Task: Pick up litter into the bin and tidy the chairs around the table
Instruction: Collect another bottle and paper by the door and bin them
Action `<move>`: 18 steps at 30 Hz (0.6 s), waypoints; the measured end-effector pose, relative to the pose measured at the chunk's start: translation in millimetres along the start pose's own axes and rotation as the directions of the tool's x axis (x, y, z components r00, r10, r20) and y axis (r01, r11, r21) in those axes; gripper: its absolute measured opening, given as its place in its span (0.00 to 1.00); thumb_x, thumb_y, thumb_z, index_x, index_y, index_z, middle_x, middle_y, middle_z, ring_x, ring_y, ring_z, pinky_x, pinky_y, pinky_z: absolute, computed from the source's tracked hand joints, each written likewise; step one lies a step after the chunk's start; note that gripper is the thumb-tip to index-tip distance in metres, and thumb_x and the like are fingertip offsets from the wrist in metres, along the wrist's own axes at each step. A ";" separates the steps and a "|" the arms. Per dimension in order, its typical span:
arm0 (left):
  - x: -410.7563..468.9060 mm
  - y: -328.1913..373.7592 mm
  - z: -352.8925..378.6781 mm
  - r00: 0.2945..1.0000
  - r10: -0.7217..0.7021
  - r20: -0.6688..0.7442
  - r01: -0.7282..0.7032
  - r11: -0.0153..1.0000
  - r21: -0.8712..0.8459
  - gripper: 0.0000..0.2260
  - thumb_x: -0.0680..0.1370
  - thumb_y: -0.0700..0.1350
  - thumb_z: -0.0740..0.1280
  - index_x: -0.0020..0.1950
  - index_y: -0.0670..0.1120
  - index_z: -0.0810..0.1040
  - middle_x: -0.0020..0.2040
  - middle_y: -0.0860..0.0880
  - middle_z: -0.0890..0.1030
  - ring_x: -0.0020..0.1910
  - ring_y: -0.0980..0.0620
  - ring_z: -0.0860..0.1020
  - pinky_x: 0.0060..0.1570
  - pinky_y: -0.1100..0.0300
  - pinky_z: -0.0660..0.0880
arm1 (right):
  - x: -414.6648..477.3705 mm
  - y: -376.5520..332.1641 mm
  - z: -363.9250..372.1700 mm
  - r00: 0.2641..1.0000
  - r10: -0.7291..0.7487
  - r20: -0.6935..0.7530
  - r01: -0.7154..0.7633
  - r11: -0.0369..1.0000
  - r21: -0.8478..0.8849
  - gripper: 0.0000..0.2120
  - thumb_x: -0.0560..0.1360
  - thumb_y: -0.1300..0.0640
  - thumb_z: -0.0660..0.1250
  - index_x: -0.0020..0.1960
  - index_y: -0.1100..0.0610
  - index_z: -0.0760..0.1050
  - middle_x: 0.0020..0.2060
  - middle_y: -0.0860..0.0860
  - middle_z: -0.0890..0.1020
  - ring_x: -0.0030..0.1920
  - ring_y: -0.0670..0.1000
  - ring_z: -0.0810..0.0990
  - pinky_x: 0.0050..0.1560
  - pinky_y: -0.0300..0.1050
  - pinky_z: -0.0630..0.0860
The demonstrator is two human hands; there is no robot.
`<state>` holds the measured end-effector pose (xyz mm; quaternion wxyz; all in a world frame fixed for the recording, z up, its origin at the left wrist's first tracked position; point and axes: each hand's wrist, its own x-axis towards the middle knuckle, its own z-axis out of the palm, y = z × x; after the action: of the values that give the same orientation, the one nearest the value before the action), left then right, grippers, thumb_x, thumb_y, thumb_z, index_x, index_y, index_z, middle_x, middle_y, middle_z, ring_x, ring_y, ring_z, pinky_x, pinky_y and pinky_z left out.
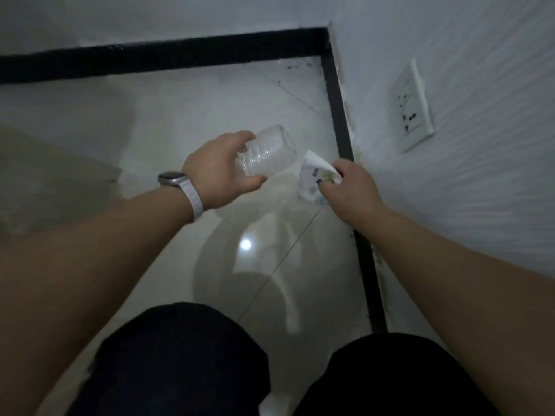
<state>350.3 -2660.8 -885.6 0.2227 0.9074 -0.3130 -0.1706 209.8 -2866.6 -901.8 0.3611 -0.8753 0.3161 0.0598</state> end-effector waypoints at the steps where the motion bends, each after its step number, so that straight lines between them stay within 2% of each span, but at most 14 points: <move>1: -11.8 10.3 -14.8 0.999 -0.036 -0.017 0.035 0.998 -0.049 0.33 0.66 0.62 0.71 0.68 0.52 0.73 0.57 0.49 0.79 0.52 0.47 0.78 0.51 0.56 0.73 | -11.8 -13.9 -10.6 1.000 0.004 0.016 -0.004 1.000 0.001 0.05 0.74 0.54 0.65 0.42 0.55 0.72 0.34 0.50 0.75 0.37 0.55 0.76 0.38 0.50 0.75; 4: -46.2 45.5 -63.5 0.989 -0.135 -0.061 0.122 0.974 -0.192 0.30 0.67 0.60 0.73 0.66 0.52 0.74 0.53 0.53 0.77 0.47 0.52 0.75 0.48 0.59 0.72 | -50.8 -62.2 -52.0 0.999 0.019 0.038 -0.021 0.999 0.043 0.04 0.74 0.57 0.65 0.43 0.57 0.72 0.33 0.49 0.73 0.34 0.50 0.72 0.33 0.43 0.68; 8: -95.9 92.9 -136.0 0.961 -0.239 -0.141 0.184 0.929 -0.322 0.29 0.69 0.53 0.77 0.67 0.50 0.74 0.53 0.54 0.75 0.49 0.55 0.73 0.49 0.63 0.68 | -98.6 -126.9 -112.8 0.999 -0.008 0.037 0.005 0.997 0.076 0.05 0.74 0.58 0.65 0.42 0.59 0.72 0.34 0.52 0.74 0.34 0.50 0.72 0.32 0.43 0.65; 11: -137.5 129.5 -196.3 0.930 -0.323 -0.174 0.227 0.878 -0.421 0.29 0.68 0.53 0.78 0.66 0.52 0.75 0.54 0.54 0.78 0.49 0.55 0.77 0.51 0.61 0.73 | -137.0 -174.5 -163.3 0.998 -0.039 0.040 0.035 0.994 0.105 0.05 0.74 0.58 0.65 0.44 0.60 0.73 0.37 0.55 0.77 0.36 0.53 0.74 0.34 0.44 0.66; 16: -213.1 193.8 -293.1 0.907 -0.370 -0.202 0.245 0.853 -0.462 0.28 0.68 0.55 0.78 0.66 0.52 0.75 0.54 0.55 0.80 0.51 0.56 0.78 0.53 0.62 0.74 | -206.8 -248.7 -237.3 0.993 -0.096 0.064 0.087 0.988 0.127 0.05 0.74 0.58 0.65 0.41 0.57 0.71 0.33 0.49 0.74 0.33 0.49 0.71 0.32 0.44 0.65; 18: -241.0 216.4 -328.4 0.881 -0.415 -0.228 0.269 0.836 -0.479 0.29 0.67 0.60 0.75 0.64 0.51 0.75 0.53 0.55 0.80 0.51 0.54 0.79 0.55 0.56 0.77 | -234.0 -272.8 -262.1 0.990 -0.116 0.075 0.104 0.984 0.142 0.05 0.74 0.57 0.65 0.42 0.57 0.72 0.34 0.51 0.76 0.33 0.49 0.72 0.32 0.44 0.66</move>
<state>211.5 -2560.4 -457.3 0.4321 0.8917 -0.0568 -0.1227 154.6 -2775.7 -469.9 0.4361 -0.8613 0.2552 0.0542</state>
